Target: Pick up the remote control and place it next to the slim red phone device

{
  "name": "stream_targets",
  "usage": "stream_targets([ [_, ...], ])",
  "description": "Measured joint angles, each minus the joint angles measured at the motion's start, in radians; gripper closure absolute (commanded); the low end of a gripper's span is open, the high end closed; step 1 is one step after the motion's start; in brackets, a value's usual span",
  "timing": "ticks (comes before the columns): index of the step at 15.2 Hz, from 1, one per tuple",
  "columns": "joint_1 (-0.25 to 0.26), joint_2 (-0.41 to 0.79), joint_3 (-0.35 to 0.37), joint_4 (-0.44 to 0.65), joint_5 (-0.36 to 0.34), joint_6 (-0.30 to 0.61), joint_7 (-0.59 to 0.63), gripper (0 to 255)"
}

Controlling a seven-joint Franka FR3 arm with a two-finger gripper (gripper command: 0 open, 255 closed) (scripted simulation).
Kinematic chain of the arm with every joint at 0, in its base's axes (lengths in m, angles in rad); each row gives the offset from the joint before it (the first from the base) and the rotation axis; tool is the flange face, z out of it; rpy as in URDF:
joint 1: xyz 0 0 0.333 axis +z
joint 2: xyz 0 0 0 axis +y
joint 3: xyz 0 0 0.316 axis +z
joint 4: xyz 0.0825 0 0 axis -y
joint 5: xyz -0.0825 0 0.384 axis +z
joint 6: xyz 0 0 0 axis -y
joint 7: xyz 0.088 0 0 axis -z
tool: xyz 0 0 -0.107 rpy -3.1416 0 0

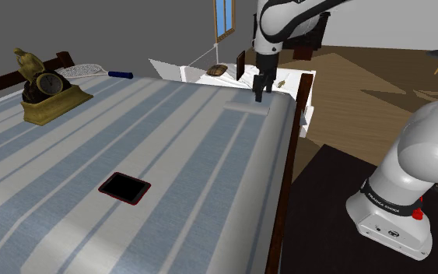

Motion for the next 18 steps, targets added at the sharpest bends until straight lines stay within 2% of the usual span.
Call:
stream_targets([
  [5, -0.008, 0.181, -0.013, 0.102, -0.005, 0.096, -0.041, 0],
  [9, -0.012, 0.336, -0.017, 0.228, -0.004, 0.138, -0.066, 0],
  [18, -0.017, 0.425, -0.018, 0.221, 0.002, 0.238, -0.081, 0],
])
